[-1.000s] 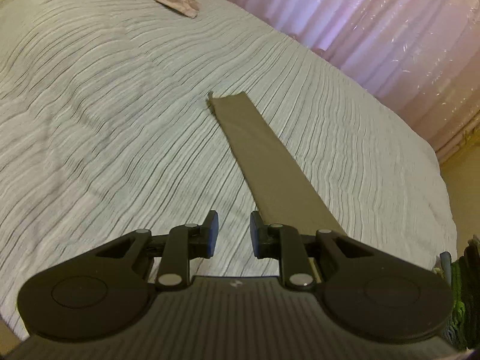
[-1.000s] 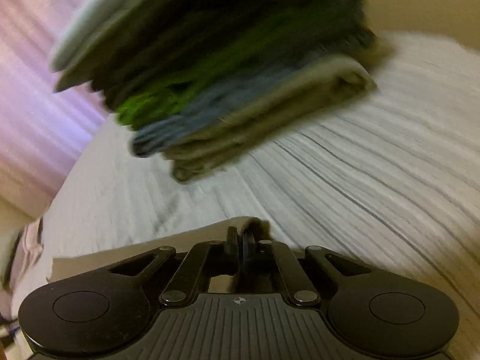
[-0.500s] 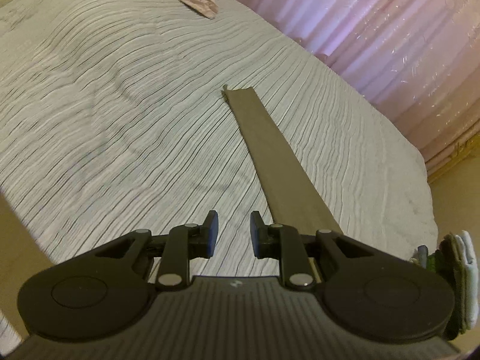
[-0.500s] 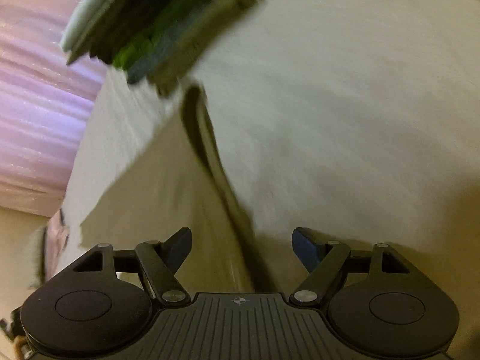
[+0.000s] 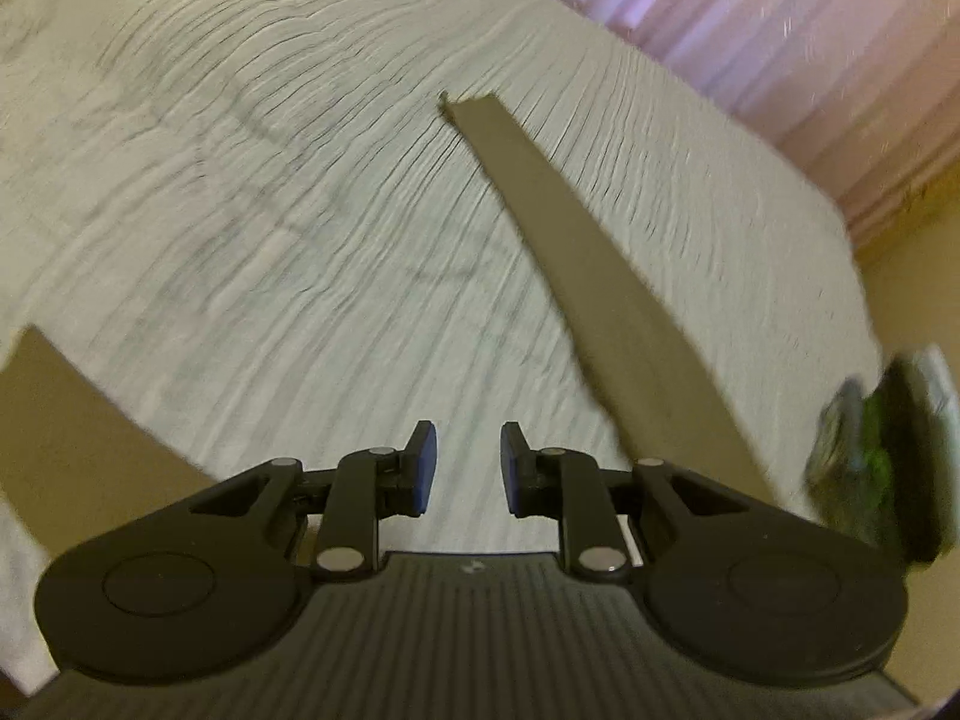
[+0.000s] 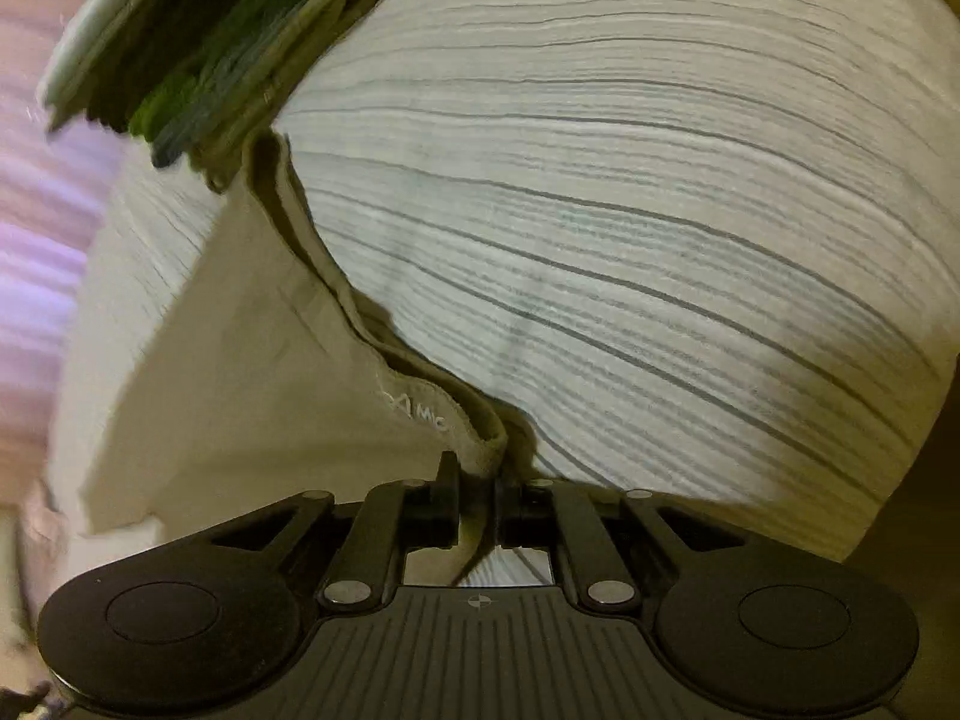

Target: Fold clothes

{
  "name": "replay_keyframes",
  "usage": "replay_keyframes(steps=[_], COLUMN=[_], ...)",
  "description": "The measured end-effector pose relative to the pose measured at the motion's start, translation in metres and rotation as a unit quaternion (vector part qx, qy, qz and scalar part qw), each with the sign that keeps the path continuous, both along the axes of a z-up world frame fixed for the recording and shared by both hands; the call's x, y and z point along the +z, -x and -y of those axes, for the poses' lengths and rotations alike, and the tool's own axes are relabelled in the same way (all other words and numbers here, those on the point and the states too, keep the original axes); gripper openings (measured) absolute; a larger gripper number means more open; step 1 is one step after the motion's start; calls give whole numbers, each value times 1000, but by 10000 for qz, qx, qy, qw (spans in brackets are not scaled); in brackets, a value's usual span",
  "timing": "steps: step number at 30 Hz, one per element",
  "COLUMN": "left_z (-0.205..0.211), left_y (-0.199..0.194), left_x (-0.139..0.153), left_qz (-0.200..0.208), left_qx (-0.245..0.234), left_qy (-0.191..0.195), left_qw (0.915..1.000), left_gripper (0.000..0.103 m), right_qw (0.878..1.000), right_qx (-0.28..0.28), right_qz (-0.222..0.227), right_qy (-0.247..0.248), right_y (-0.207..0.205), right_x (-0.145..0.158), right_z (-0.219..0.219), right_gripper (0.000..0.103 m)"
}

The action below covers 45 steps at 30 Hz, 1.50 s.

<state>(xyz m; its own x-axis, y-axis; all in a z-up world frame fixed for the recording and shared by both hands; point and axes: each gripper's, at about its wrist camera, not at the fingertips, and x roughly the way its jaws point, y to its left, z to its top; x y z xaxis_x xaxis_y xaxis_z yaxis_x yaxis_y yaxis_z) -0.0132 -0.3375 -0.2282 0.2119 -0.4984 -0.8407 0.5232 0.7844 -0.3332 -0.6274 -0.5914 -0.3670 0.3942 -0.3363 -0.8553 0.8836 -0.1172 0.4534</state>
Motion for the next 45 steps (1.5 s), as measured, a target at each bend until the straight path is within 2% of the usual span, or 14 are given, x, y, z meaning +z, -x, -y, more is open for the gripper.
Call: replay_keyframes(steps=[1, 2, 3, 5, 7, 8, 10, 13, 17, 20, 26, 32, 37, 45], left_z=[-7, -14, -21, -35, -48, -55, -71, -93, -113, -115, -120, -125, -125, -120], left_y=[1, 1, 1, 2, 4, 7, 14, 25, 36, 43, 56, 75, 102, 169], left_x=[1, 2, 2, 1, 0, 0, 1, 7, 23, 39, 83, 115, 125, 127], left_qz=[69, 138, 201, 337, 484, 586, 823, 1032, 1139, 1372, 1789, 2020, 2134, 2096], left_qx=[-90, -192, -293, -493, -752, -904, -1195, -1516, -1903, -2137, -2182, -1998, -1762, -1547], left_qy=[-130, -289, -463, -912, -1409, -1654, -2060, -2215, -2151, -2046, -1606, -1313, -1265, -1253], left_qw=[9999, 9993, 9983, 9940, 9860, 9803, 9677, 9578, 9511, 9453, 9458, 9498, 9526, 9573], left_gripper=[19, 20, 20, 20, 22, 25, 28, 32, 34, 36, 46, 49, 52, 54], right_qw=[9998, 9992, 9974, 9865, 9731, 9698, 9726, 9762, 9776, 9770, 9616, 9397, 9373, 9249], right_qx=[-27, -53, 2, 273, 566, 676, 835, 1125, 1461, 1672, 2353, 2937, 3102, 3412], right_qz=[-185, -370, -691, -1597, -2223, -2323, -2162, -1849, -1513, -1325, -1372, -1505, -1268, -1237], right_qy=[62, 125, 217, 239, -223, -299, -180, -117, -94, 6, 344, 897, 956, 1132], right_y=[-3, -6, -14, -35, -46, -51, -64, -74, -108, -133, -172, -196, -187, -138], right_x=[4, 8, 14, 27, 26, 29, 46, 77, 109, 131, 167, 195, 211, 228], right_z=[-1, -1, -4, -11, -23, -32, -51, -98, -144, -176, -215, -219, -209, -187], right_gripper=[26, 43, 59, 82, 82, 82, 82, 82, 84, 103, 103, 103, 103, 103])
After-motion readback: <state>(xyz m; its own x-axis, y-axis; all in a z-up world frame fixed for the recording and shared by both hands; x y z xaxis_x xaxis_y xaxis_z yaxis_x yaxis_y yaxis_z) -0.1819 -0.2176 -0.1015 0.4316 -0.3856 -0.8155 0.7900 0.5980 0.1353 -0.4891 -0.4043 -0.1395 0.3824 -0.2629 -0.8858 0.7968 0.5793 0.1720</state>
